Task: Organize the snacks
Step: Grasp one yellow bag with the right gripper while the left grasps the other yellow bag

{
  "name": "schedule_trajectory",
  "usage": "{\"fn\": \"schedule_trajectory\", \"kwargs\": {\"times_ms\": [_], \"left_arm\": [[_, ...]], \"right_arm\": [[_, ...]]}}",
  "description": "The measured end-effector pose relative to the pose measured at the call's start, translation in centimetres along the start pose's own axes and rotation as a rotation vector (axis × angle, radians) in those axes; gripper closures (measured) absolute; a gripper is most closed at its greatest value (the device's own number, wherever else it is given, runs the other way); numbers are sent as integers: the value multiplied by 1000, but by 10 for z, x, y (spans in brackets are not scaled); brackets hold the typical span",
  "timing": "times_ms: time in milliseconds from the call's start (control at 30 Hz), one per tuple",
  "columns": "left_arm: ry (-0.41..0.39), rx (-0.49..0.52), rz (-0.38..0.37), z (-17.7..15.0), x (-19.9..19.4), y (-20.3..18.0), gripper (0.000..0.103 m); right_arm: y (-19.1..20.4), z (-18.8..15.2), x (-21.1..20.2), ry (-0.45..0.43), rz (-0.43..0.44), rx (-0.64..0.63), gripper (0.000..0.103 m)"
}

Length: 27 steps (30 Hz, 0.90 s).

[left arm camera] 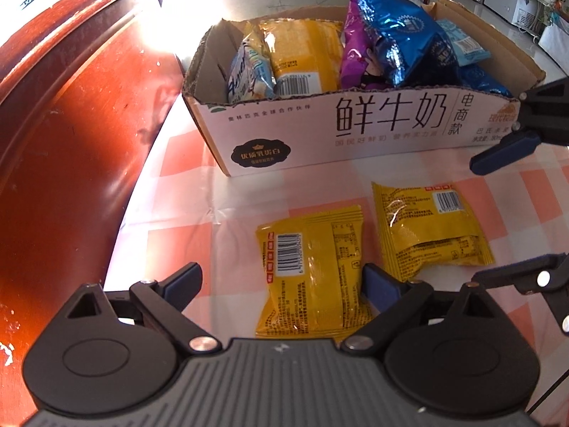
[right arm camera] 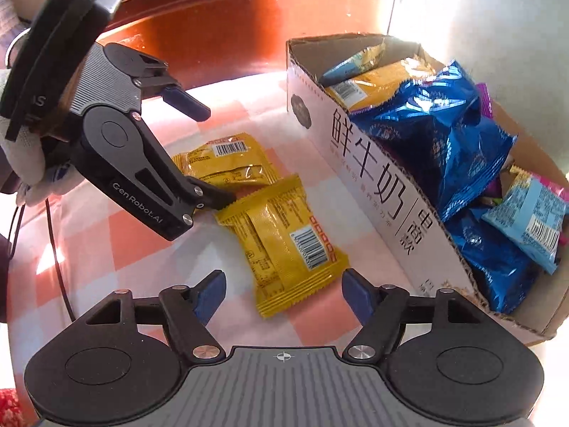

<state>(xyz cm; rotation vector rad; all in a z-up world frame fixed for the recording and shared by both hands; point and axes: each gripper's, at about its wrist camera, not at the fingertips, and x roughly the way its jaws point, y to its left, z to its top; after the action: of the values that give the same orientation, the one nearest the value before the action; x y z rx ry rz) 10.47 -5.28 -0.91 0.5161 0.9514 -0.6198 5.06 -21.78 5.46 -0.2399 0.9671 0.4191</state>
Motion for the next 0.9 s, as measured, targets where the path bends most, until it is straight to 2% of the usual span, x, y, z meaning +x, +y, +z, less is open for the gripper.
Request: {"fn": "schedule_trajectory", "kwargs": {"times_ms": [67,167,333,433,467,533,600,633,667,700,767,900], "left_arm": [[0,23,10,-2,-1,1,7],[-18,21,-10,-3,-2,2,8],[-54,63,-22,-2,-1,-5,8],[-60,39,-39,-2,1,-6,8],[-58,26,-49,-1,2,-5,9],[-54,-10,-98,-1,3,-2,20],[-51,-51,-148,0,3,2,37],[-53,-48,-145,0,3,1,39],[-54,-38,-151,-1,1,-2,46],[-52,-38,-153,-1,1,-2,49],[-49,-38,-141,0,0,-6,50],[-48,-28,-118,-2,-3,-9,52]], "right_arm": [[0,5,-2,-13,-25,-20,23],[0,9,3,-39,-3,-30,19],[3,10,20,-4,-2,-59,19],[0,9,29,-10,-3,-20,19],[-1,8,31,-8,-3,-15,19],[-4,7,32,-5,7,16,20],[-6,5,31,-2,29,48,23],[-6,4,31,-6,34,51,25],[-5,4,30,-9,34,54,30],[-5,4,28,-12,34,57,41],[-3,4,25,-8,37,74,52],[2,0,20,-11,21,75,56]]}}
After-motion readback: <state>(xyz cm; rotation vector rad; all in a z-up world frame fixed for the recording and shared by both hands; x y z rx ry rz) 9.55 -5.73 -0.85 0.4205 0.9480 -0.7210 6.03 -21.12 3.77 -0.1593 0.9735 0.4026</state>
